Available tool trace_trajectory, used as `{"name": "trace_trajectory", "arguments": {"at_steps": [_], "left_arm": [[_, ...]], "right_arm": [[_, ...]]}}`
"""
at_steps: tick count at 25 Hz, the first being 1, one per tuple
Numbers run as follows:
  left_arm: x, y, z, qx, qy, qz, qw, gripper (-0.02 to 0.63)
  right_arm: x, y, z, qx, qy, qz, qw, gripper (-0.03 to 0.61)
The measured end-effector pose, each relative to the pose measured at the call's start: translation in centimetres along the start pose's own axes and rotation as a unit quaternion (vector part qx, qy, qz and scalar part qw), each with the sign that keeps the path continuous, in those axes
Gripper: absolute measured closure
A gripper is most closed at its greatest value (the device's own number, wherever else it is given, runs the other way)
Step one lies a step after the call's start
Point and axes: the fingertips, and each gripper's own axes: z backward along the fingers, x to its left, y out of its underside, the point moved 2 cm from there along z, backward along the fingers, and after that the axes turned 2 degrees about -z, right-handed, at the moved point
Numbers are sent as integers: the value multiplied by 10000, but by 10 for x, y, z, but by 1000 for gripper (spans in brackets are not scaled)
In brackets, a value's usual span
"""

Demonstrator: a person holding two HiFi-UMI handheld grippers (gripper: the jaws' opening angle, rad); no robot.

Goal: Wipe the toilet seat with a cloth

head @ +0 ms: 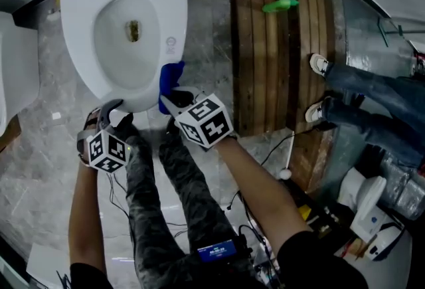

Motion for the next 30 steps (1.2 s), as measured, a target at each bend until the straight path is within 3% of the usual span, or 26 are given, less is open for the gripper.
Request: {"name": "trace_trajectory", "arguments": {"at_steps": [3, 7, 12, 15, 20, 23, 26, 30], "left_arm": [[0, 0, 8, 38, 67, 386, 9992, 537], [1, -3, 25, -66, -67, 720, 9974, 541], [19, -18, 58, -216, -710, 688, 9949, 588], [31, -33, 72, -375, -864, 923, 9913, 600], [67, -53, 90, -940, -1145, 2034, 9678, 601], [87, -52, 89, -1130, -1153, 2481, 9552, 601], [104, -48, 86, -1223, -1091, 2610, 9513, 601], [134, -46, 85, -1293, -1008, 2526, 9536, 601]], "right_arm": [[2, -5, 11, -35, -8, -13, 10000, 534], [1, -15, 25, -131, 8, -12, 9999, 534], [-3, -35, 49, -310, 70, -95, 9995, 534], [-5, -47, 63, -408, 92, -100, 9991, 534], [-15, -73, 72, -549, 242, -105, 9981, 534], [-17, -92, 67, -605, 312, -83, 9976, 534], [-19, -113, 57, -639, 376, -7, 9972, 534], [-30, -143, 32, -659, 591, -63, 9961, 534]]}}
